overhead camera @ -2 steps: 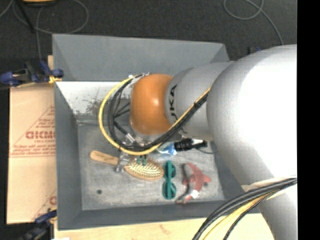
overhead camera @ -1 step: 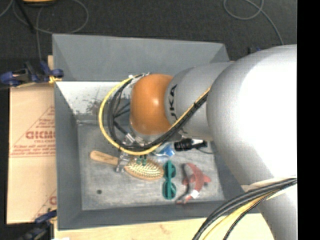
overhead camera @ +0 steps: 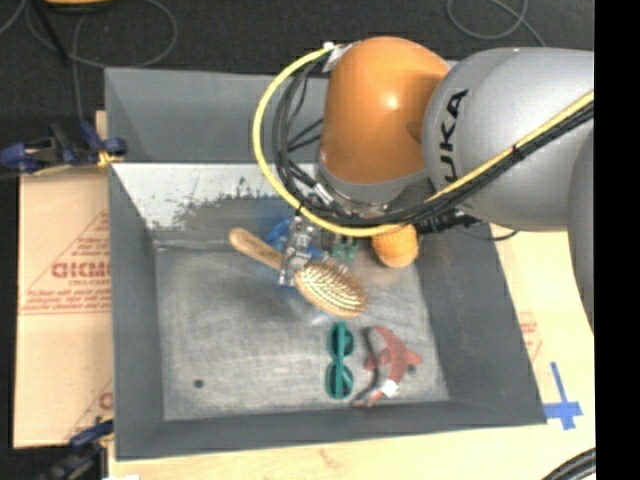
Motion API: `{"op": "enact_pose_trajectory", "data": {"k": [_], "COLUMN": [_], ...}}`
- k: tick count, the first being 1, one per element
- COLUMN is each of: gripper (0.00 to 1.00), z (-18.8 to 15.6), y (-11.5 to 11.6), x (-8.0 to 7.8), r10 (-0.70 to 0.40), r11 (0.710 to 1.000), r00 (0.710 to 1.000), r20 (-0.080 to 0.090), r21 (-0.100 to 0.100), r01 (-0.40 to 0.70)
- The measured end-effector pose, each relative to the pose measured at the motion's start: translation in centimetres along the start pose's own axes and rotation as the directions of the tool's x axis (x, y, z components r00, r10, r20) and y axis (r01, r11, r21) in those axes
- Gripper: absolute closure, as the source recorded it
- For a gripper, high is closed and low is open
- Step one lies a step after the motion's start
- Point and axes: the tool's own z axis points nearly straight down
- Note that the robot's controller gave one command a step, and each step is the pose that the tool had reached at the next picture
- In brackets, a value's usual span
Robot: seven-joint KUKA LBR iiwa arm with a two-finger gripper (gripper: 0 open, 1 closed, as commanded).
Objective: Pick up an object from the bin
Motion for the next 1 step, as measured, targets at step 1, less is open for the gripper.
{"op": "enact_pose_trajectory", "data": {"k": [1], "gripper": [1.0], "z": [0.21], "y": [0.0], "x": [0.06], "r10": [0.0], "r11": [1.0], "r00": [1.0], "r20": [-0.003], "r21": [0.001], "r01": [0.0]}}
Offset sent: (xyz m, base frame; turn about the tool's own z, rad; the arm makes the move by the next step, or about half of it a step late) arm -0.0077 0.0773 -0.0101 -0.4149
